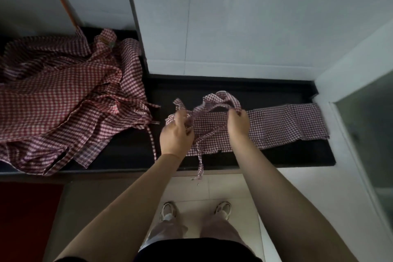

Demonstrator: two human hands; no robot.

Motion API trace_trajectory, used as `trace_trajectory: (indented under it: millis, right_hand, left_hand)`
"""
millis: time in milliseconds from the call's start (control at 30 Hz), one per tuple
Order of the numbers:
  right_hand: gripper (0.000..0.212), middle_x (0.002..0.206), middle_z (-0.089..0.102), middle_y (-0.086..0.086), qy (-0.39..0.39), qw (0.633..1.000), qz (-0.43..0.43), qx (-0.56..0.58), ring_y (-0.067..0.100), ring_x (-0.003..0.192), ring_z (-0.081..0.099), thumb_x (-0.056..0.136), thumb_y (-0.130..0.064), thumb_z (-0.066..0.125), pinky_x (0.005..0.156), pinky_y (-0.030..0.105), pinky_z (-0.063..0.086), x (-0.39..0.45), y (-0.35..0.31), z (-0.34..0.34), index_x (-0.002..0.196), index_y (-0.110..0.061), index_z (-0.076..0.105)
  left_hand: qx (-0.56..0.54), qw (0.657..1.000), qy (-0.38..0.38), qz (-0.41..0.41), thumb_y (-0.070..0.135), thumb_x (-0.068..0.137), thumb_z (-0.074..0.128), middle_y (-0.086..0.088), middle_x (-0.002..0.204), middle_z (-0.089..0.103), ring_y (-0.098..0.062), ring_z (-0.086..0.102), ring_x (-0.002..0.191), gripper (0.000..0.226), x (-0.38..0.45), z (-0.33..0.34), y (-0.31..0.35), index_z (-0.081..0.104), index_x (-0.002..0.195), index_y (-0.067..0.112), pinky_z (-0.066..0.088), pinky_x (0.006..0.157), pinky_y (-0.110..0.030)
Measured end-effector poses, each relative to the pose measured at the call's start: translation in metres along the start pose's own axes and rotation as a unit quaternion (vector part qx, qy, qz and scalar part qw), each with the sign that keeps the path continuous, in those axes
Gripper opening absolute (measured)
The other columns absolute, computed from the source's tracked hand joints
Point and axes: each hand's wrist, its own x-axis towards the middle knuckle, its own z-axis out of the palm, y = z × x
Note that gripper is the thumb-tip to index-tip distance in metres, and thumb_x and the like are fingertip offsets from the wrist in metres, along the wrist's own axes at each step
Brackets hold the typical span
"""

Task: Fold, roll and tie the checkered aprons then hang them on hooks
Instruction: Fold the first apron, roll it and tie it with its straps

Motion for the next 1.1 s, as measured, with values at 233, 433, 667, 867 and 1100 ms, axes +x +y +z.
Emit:
trace_trajectory:
  millis: [233, 433, 667, 867, 1100]
  right_hand:
    - [0.061, 0.139, 0.050, 0.017, 0.007, 0.953, 0.031, -0.303, 0.032, 0.121, 0.054, 0.088, -0.016, 0.071, 0.091, 0.032, 0.048, 0.038, 0.050, -0.050, 0.140, -0.003, 0.042]
    - [0.090, 0.150, 0.039, 0.013, -0.048, 0.914, -0.160, -0.370, 0.029, 0.138, 0.039, 0.077, -0.033, 0.083, 0.111, 0.041, 0.040, 0.063, 0.043, -0.036, 0.147, -0.008, 0.033]
    - [0.130, 0.165, 0.007, 0.012, -0.180, 0.826, -0.173, -0.505, 0.036, 0.151, 0.009, 0.067, -0.054, 0.085, 0.117, 0.061, 0.021, 0.089, 0.032, -0.021, 0.158, -0.027, -0.005]
    - [0.062, 0.129, 0.059, 0.012, -0.108, 0.791, -0.254, -0.546, 0.033, 0.124, 0.051, 0.088, -0.028, 0.070, 0.107, 0.052, 0.036, 0.096, 0.029, -0.006, 0.140, -0.014, 0.039]
    - [0.014, 0.103, 0.061, 0.004, -0.022, 0.968, -0.113, -0.222, 0.010, 0.077, 0.058, 0.091, -0.012, 0.064, 0.059, 0.020, 0.044, 0.099, 0.015, -0.047, 0.103, -0.013, 0.055]
  left_hand:
    - [0.158, 0.971, -0.178, -0.028, 0.020, 0.084, 0.065, -0.003, 0.116, 0.056, -0.024, 0.052, 0.109, 0.031, -0.012, 0.036, 0.000, 0.055, 0.113, 0.017, 0.044, 0.094, -0.038]
    - [0.107, 0.984, -0.119, -0.082, 0.018, 0.084, 0.065, -0.002, 0.102, 0.058, -0.021, 0.053, 0.090, 0.021, -0.009, 0.041, -0.001, 0.054, 0.102, 0.014, 0.044, 0.068, -0.033]
    - [0.045, 0.997, 0.032, -0.053, 0.016, 0.087, 0.067, -0.003, 0.073, 0.057, -0.016, 0.041, 0.057, 0.016, -0.005, 0.049, 0.013, 0.053, 0.085, 0.008, 0.013, 0.044, -0.019]
    - [0.091, 0.993, -0.067, -0.041, 0.024, 0.088, 0.064, -0.004, 0.094, 0.061, -0.025, 0.057, 0.084, 0.016, -0.001, 0.064, 0.026, 0.055, 0.095, 0.012, 0.041, 0.065, -0.032]
    - [0.153, 0.959, -0.189, -0.142, 0.018, 0.089, 0.058, -0.008, 0.121, 0.052, -0.025, 0.050, 0.113, 0.033, -0.003, 0.078, 0.017, 0.048, 0.119, 0.011, 0.046, 0.093, -0.038]
